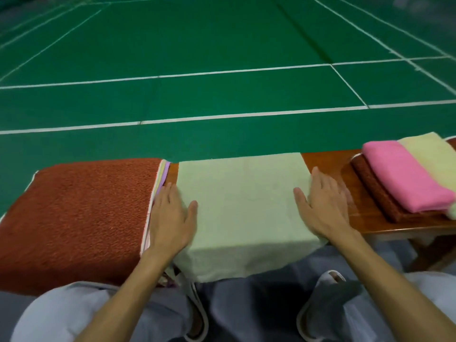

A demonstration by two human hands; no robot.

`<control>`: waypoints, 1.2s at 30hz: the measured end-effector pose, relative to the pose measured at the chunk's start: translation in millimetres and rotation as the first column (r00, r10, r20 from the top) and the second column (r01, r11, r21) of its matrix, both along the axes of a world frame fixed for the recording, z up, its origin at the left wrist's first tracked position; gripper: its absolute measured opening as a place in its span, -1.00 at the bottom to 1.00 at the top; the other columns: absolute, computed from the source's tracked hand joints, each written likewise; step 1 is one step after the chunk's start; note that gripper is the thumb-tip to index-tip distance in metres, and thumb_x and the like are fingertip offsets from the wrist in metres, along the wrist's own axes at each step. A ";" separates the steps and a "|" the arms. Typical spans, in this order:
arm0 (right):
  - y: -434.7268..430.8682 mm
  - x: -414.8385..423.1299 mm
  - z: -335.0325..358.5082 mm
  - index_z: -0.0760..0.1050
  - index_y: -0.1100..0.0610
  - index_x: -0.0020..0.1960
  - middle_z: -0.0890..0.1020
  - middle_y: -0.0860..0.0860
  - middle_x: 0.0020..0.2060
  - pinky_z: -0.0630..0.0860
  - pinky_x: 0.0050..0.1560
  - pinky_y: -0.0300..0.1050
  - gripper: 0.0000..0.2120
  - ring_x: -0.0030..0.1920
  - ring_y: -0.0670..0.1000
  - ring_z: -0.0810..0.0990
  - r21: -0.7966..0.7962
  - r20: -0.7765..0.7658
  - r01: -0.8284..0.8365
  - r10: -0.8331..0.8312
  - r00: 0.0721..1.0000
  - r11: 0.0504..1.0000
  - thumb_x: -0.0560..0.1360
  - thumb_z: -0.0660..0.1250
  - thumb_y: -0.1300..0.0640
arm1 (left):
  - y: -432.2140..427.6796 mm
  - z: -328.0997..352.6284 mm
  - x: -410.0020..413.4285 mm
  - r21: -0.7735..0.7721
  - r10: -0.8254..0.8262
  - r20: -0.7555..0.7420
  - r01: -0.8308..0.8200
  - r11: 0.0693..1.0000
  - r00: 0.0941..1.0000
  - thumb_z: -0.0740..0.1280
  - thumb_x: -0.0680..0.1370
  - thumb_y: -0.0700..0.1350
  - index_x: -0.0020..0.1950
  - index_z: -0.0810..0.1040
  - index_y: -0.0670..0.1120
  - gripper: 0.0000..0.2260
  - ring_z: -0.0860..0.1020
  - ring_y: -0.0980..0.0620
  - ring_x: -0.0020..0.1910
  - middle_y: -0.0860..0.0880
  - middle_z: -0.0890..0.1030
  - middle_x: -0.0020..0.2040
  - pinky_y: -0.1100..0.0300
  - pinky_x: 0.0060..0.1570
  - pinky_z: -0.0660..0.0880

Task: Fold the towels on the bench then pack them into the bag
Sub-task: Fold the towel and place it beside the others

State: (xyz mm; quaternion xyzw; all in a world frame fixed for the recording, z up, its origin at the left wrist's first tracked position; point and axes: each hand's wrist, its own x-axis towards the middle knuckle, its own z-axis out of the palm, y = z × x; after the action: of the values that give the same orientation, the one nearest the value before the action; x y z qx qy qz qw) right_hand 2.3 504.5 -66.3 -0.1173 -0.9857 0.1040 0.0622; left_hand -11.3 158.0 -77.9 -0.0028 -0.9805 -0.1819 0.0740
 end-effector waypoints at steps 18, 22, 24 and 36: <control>35.4 4.2 67.1 0.43 0.02 0.44 0.73 0.26 -0.05 0.67 -0.15 -0.08 -0.39 -0.10 0.14 0.74 -0.974 -0.042 -0.099 0.266 0.963 0.202 0.45 0.42 0.37 | -34.3 85.6 -4.7 0.846 -0.305 0.416 -0.241 0.475 0.857 0.48 0.48 -0.29 0.32 0.49 -0.01 -0.54 0.72 -0.20 0.02 -0.26 0.73 0.01 0.03 -0.02 0.67; 49.7 7.1 76.3 0.56 0.22 0.34 0.70 0.31 0.03 0.68 -0.03 -0.11 -0.51 -0.05 0.08 0.73 -0.971 -0.037 -0.116 0.347 0.937 0.209 0.42 0.43 0.35 | -49.9 90.9 -3.0 0.875 -0.308 0.289 -0.119 0.469 0.906 0.50 0.37 -0.33 0.25 0.64 -0.18 -0.55 0.72 -0.16 0.00 -0.32 0.71 0.02 0.12 -0.02 0.68; 52.0 8.7 80.3 0.58 0.27 0.28 0.72 0.26 -0.01 0.67 -0.09 -0.18 -0.56 -0.09 0.04 0.74 -0.964 -0.018 -0.103 0.329 0.944 0.243 0.40 0.42 0.35 | -51.6 91.7 -0.8 0.850 -0.279 0.248 -0.070 0.523 0.928 0.52 0.36 -0.29 0.17 0.68 -0.21 -0.62 0.72 -0.14 -0.01 -0.27 0.73 -0.02 0.15 -0.01 0.67; 52.4 8.9 81.1 0.67 -0.25 -0.04 0.72 -0.02 -0.34 0.58 -0.34 -0.19 -0.74 -0.42 -0.07 0.61 -0.544 -0.118 -0.338 0.329 0.937 0.768 0.60 0.39 0.13 | -48.5 88.5 -1.7 0.396 -0.124 0.045 0.096 0.913 0.991 0.61 0.43 -0.02 -0.18 0.72 -0.04 -0.87 0.67 -0.03 -0.40 0.02 0.67 -0.42 0.08 -0.29 0.60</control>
State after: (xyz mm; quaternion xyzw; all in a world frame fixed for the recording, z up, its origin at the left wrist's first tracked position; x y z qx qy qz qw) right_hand 11.2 556.8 14.9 0.0475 -0.9168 0.3963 0.0136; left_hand -13.0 109.4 10.6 -0.0369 -0.9243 -0.3787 0.0287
